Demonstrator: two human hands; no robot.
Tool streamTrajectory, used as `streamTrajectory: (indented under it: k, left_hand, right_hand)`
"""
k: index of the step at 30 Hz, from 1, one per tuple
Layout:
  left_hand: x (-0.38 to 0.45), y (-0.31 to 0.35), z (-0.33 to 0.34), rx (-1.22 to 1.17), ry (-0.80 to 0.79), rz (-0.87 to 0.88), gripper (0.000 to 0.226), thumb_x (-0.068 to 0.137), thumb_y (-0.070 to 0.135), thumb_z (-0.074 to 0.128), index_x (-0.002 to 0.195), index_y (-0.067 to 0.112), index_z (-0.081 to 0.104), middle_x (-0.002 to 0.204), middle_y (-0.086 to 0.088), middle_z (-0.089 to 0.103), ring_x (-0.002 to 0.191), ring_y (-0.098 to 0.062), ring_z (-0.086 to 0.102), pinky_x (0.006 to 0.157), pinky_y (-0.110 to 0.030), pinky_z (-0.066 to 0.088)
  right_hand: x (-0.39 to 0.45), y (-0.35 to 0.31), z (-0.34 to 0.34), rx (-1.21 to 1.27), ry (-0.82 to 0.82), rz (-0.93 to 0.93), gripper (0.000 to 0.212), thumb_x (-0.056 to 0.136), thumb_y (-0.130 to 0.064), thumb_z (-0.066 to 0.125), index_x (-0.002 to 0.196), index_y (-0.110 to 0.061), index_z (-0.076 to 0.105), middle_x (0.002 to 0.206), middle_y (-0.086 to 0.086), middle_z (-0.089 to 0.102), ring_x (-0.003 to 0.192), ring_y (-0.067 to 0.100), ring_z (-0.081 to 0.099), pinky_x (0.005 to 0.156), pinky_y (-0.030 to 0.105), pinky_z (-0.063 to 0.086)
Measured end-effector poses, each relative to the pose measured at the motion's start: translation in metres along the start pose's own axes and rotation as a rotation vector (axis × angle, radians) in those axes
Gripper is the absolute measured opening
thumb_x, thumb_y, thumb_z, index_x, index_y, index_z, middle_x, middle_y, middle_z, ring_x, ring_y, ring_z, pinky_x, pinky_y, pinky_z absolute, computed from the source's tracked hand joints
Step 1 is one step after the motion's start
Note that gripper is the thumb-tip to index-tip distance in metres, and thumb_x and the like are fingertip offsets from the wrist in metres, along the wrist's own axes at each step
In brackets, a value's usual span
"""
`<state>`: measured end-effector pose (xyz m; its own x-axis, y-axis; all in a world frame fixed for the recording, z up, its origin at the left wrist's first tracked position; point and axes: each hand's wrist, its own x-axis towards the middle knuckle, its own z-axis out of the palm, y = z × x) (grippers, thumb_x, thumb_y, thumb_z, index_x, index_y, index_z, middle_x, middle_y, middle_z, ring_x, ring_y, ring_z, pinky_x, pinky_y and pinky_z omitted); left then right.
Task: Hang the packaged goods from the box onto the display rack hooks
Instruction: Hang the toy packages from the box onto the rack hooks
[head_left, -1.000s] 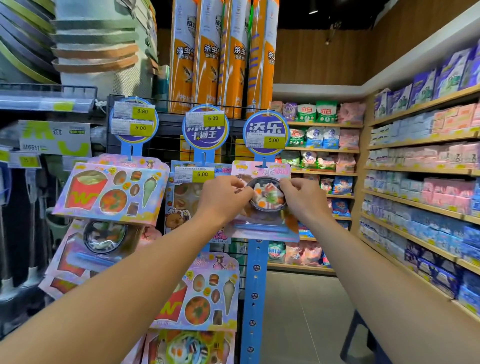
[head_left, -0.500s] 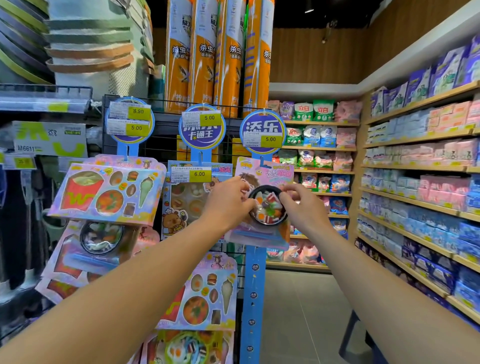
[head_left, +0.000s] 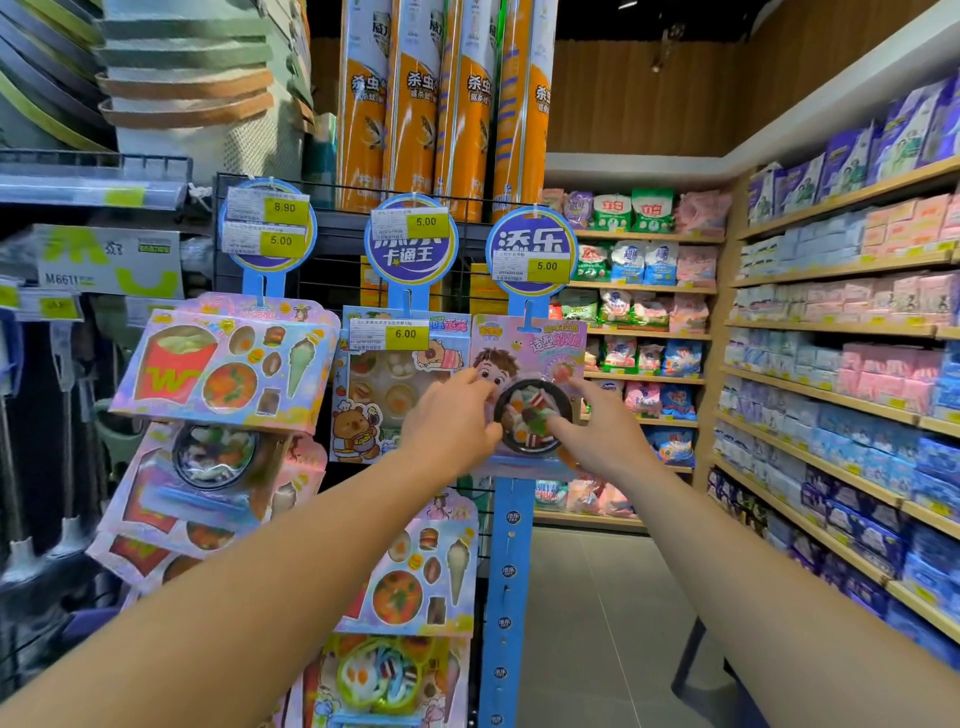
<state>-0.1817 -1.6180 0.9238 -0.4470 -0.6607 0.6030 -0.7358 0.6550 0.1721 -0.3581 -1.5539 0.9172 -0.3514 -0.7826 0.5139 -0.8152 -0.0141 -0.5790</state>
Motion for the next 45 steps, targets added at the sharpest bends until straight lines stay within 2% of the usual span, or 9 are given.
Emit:
streamTrajectory:
  k: [6, 12, 16, 19, 23, 29, 33, 41, 45]
  left_hand:
    - [-0.01, -0.003, 0.001, -0.039, -0.022, 0.019, 0.054, 0.091, 0.036, 0.058, 0.142, 0.02, 0.048, 0.149, 0.001, 0.043, 0.131, -0.025, 0.046, 0.103, -0.043, 0.045]
    - [-0.026, -0.009, 0.0, -0.096, -0.034, 0.028, 0.053, 0.094, 0.035, 0.056, 0.144, 0.019, 0.046, 0.149, 0.0, 0.045, 0.133, -0.021, 0.045, 0.105, -0.037, 0.041]
    - [-0.045, -0.014, 0.003, -0.198, -0.033, -0.014, 0.049, 0.094, 0.036, 0.056, 0.14, 0.02, 0.051, 0.142, 0.001, 0.053, 0.125, -0.02, 0.053, 0.099, -0.038, 0.048]
    - [-0.064, -0.019, 0.006, -0.287, -0.033, -0.054, 0.043, 0.093, 0.037, 0.057, 0.133, 0.022, 0.057, 0.131, 0.0, 0.062, 0.096, -0.018, 0.066, 0.083, -0.036, 0.055]
    - [-0.1, -0.036, 0.012, -0.417, -0.055, -0.097, 0.037, 0.092, 0.036, 0.058, 0.125, 0.02, 0.063, 0.119, 0.002, 0.068, 0.093, -0.021, 0.07, 0.08, -0.027, 0.052]
    - [-0.166, -0.073, 0.012, -0.57, -0.105, -0.11, 0.027, 0.092, 0.028, 0.062, 0.114, 0.014, 0.07, 0.112, 0.0, 0.071, 0.098, -0.013, 0.065, 0.08, -0.022, 0.046]
    - [-0.227, -0.118, 0.023, -0.612, -0.241, -0.141, 0.025, 0.093, 0.029, 0.062, 0.112, 0.014, 0.07, 0.105, 0.005, 0.07, 0.092, -0.008, 0.062, 0.075, -0.017, 0.042]
    - [-0.349, -0.199, 0.076, -0.619, -0.508, -0.322, 0.025, 0.091, 0.033, 0.063, 0.109, 0.017, 0.071, 0.105, 0.003, 0.071, 0.097, -0.012, 0.065, 0.084, -0.028, 0.051]
    - [-0.412, -0.224, 0.107, -0.616, -0.621, -0.448, 0.02, 0.087, 0.028, 0.067, 0.103, 0.017, 0.073, 0.102, 0.001, 0.073, 0.092, -0.012, 0.065, 0.077, -0.021, 0.044]
  right_hand:
    - [-0.015, -0.003, 0.004, -0.017, 0.0, -0.029, 0.053, 0.087, -0.025, 0.066, 0.137, -0.022, 0.047, 0.131, 0.007, 0.049, 0.121, 0.022, 0.045, 0.093, 0.034, 0.042]
    - [-0.031, -0.002, 0.007, -0.025, 0.056, 0.012, 0.062, 0.087, -0.026, 0.064, 0.143, -0.021, 0.04, 0.145, 0.003, 0.037, 0.129, 0.023, 0.041, 0.099, 0.035, 0.039]
    - [-0.05, -0.004, 0.017, -0.052, 0.099, 0.043, 0.053, 0.088, -0.029, 0.062, 0.136, -0.018, 0.045, 0.138, 0.002, 0.041, 0.12, 0.021, 0.047, 0.09, 0.034, 0.042]
    - [-0.07, -0.006, 0.032, -0.069, 0.051, 0.052, 0.049, 0.087, -0.029, 0.061, 0.134, -0.02, 0.048, 0.131, 0.001, 0.045, 0.119, 0.02, 0.049, 0.093, 0.036, 0.045]
    - [-0.106, -0.011, 0.064, -0.106, -0.051, 0.074, 0.051, 0.088, -0.032, 0.062, 0.135, -0.017, 0.05, 0.134, 0.001, 0.051, 0.121, 0.02, 0.052, 0.1, 0.038, 0.045]
    - [-0.169, -0.029, 0.123, -0.129, -0.137, 0.124, 0.042, 0.088, -0.03, 0.063, 0.126, -0.014, 0.057, 0.121, 0.005, 0.056, 0.112, 0.022, 0.054, 0.094, 0.036, 0.046]
    - [-0.225, -0.045, 0.176, -0.168, -0.227, 0.196, 0.04, 0.086, -0.028, 0.063, 0.123, -0.013, 0.059, 0.115, 0.008, 0.059, 0.104, 0.025, 0.055, 0.077, 0.029, 0.039]
    - [-0.334, -0.06, 0.272, -0.179, -0.419, 0.384, 0.036, 0.087, -0.026, 0.064, 0.12, -0.011, 0.061, 0.12, 0.012, 0.061, 0.114, 0.028, 0.056, 0.092, 0.032, 0.042]
    - [-0.386, -0.052, 0.312, -0.149, -0.531, 0.486, 0.035, 0.085, -0.022, 0.067, 0.117, -0.01, 0.065, 0.12, 0.011, 0.064, 0.113, 0.027, 0.059, 0.091, 0.03, 0.043]
